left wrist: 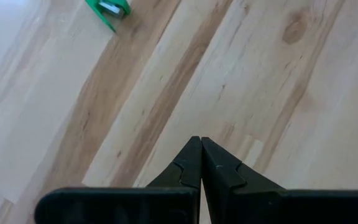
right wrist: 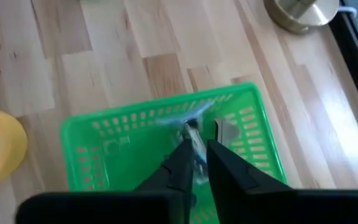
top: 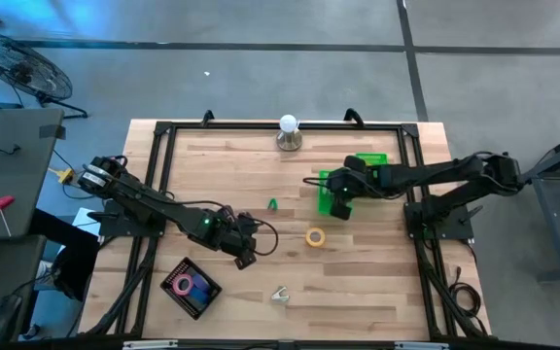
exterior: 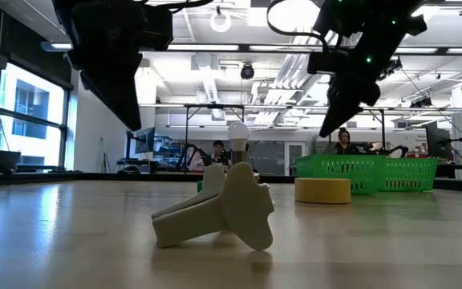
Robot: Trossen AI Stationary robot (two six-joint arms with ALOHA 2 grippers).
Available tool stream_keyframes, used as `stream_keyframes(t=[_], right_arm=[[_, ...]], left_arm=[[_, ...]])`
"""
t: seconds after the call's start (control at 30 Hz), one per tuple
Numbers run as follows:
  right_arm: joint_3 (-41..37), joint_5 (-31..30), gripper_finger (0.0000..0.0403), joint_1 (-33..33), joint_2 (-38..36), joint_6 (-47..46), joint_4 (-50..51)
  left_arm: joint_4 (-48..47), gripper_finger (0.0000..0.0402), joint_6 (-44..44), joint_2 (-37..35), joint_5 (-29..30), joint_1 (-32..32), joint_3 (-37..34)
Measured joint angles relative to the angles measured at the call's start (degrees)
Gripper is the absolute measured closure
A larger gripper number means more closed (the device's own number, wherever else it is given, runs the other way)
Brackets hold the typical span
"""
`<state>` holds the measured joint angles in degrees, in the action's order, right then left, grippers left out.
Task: Pick and place Stapler, Stapler remover, tape
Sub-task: Put the light blue staple remover into the left green basket, then put the green stapler into the right green basket
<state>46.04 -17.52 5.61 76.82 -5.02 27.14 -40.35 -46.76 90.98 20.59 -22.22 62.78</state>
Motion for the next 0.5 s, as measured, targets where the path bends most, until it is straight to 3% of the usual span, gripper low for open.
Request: stream_keyframes(t=[0.17, 0.33, 0.5], right_arm=[[0.00, 1.56, 0.0312, 0.00, 0.00, -0.06, -1.50], [0.00, -0.68, 0.0262, 0.00, -0.10, 0.01, -1.40], [0.00, -1.68, 0.0236, 0.00, -2.04, 0.12, -1.72]], left_arm=[[-0.07, 0.0401, 0.19, 0.00, 2.14, 0.00, 0.00], [-0.07, 0.0401, 0.19, 0.00, 2.78, 0.06, 0.00], [-0.05, 0.0401, 1.40, 0.00, 4.79, 0.07, 0.00]])
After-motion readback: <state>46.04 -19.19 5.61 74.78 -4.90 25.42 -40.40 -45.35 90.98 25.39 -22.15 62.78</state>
